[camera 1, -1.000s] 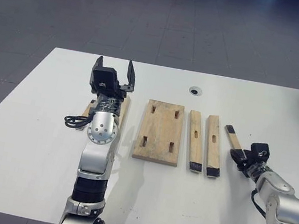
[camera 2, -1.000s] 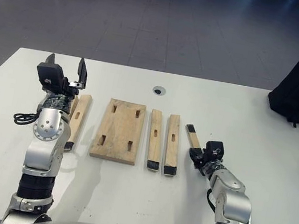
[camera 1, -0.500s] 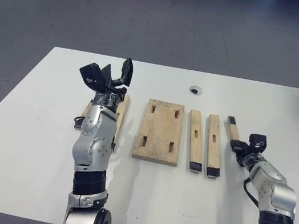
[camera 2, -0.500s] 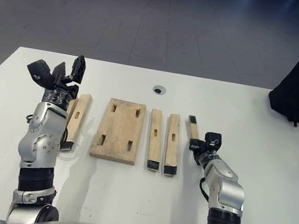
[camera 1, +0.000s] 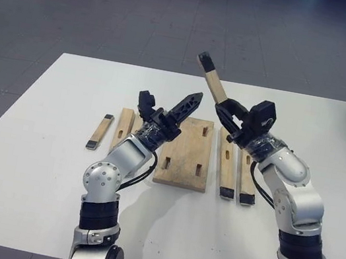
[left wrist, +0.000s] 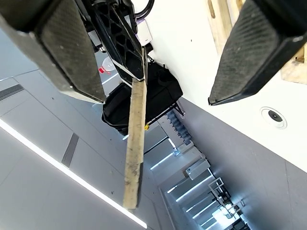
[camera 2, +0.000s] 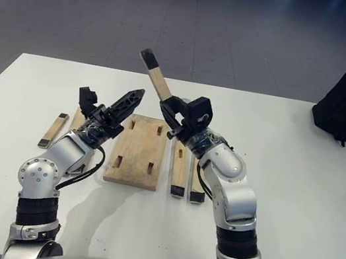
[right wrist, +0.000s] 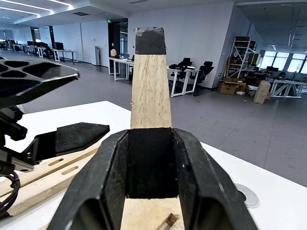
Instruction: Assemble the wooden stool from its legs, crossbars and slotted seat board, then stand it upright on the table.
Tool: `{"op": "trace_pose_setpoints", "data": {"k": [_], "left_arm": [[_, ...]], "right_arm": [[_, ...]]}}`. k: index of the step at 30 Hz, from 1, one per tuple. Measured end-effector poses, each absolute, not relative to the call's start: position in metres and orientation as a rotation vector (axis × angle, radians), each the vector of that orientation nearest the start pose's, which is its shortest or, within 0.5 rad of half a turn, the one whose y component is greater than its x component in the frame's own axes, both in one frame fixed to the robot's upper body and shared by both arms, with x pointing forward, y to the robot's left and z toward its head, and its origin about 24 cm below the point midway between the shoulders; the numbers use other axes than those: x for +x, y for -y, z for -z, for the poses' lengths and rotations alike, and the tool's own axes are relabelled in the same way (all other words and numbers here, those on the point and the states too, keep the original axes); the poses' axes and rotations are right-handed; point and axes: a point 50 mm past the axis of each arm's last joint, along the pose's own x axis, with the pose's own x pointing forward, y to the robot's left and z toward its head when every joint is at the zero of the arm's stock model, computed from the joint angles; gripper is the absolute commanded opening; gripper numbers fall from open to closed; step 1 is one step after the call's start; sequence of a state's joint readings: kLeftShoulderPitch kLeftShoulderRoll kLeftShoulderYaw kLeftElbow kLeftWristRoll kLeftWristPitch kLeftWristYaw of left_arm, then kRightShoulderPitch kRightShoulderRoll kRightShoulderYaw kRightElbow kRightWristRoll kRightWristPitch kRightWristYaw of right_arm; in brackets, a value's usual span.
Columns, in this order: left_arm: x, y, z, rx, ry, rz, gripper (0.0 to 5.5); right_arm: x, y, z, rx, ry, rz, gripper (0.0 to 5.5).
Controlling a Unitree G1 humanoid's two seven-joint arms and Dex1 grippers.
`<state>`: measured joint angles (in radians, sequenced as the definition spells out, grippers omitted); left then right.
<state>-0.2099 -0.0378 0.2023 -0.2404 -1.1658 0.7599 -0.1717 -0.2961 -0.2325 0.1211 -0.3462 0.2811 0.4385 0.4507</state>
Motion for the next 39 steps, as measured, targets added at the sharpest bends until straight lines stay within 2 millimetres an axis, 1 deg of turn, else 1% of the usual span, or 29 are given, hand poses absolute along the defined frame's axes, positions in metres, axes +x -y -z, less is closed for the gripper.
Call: {"op": "trace_pose_setpoints", "data": {"k": [3, 5, 7, 9, 11, 14, 15, 17, 24, 25, 27, 32, 33, 34, 35, 36, 37, 39], "left_arm": [[0.264, -0.112, -0.127, -1.102, -0.092, 0.723, 3.97], [0.267, -0.114, -0.131, -1.13, -0.082, 0.723, 3.97], [0.269, -0.116, -0.136, -1.16, -0.066, 0.727, 3.67], [0.271, -0.118, -0.138, -1.156, -0.061, 0.722, 3.36], [0.271, -0.121, -0.139, -1.136, -0.062, 0.717, 2.93], [0.271, -0.125, -0.139, -1.091, -0.066, 0.71, 2.41], [0.272, -0.127, -0.138, -1.028, -0.077, 0.706, 2.26], [0.272, -0.128, -0.136, -0.969, -0.086, 0.705, 2.0], [0.272, -0.129, -0.138, -0.935, -0.059, 0.729, 0.83], [0.272, -0.129, -0.138, -0.939, -0.057, 0.729, 0.56], [0.273, -0.13, -0.138, -0.959, -0.048, 0.723, 0.42], [0.273, -0.132, -0.138, -0.992, -0.039, 0.72, 0.42], [0.273, -0.132, -0.137, -0.991, -0.042, 0.719, 0.42], [0.273, -0.132, -0.137, -0.979, -0.045, 0.716, 0.42], [0.273, -0.131, -0.14, -0.976, -0.027, 0.744, 0.42], [0.274, -0.13, -0.142, -0.949, -0.017, 0.753, 0.42], [0.276, -0.131, -0.143, -0.903, -0.007, 0.737, 0.42], [0.281, -0.139, -0.144, -0.799, 0.026, 0.667, 0.42]], "right_arm": [[0.27, 0.101, -0.149, -0.051, 0.139, -0.77, 1.26], [0.264, 0.096, -0.143, -0.08, 0.125, -0.836, 1.26], [0.26, 0.091, -0.135, -0.193, 0.131, -0.881, 1.26], [0.258, 0.091, -0.128, -0.247, 0.133, -0.893, 1.26], [0.256, 0.09, -0.127, -0.254, 0.143, -0.905, 1.26], [0.255, 0.089, -0.127, -0.263, 0.155, -0.911, 1.26], [0.255, 0.089, -0.125, -0.263, 0.149, -0.914, 1.26], [0.254, 0.09, -0.123, -0.26, 0.142, -0.916, 1.26], [0.254, 0.09, -0.124, -0.264, 0.156, -0.913, 1.26], [0.254, 0.09, -0.123, -0.277, 0.156, -0.908, 1.26], [0.255, 0.09, -0.123, -0.283, 0.167, -0.906, 1.26], [0.257, 0.088, -0.123, -0.301, 0.187, -0.907, 1.26], [0.257, 0.088, -0.122, -0.297, 0.181, -0.908, 1.64], [0.257, 0.088, -0.121, -0.292, 0.173, -0.908, 1.85], [0.259, 0.092, -0.111, -0.278, 0.096, -0.888, 1.95], [0.259, 0.096, -0.102, -0.256, 0.033, -0.877, 2.2], [0.258, 0.098, -0.096, -0.238, -0.009, -0.868, 2.36], [0.257, 0.099, -0.096, -0.194, -0.029, -0.854, 2.8]]}}
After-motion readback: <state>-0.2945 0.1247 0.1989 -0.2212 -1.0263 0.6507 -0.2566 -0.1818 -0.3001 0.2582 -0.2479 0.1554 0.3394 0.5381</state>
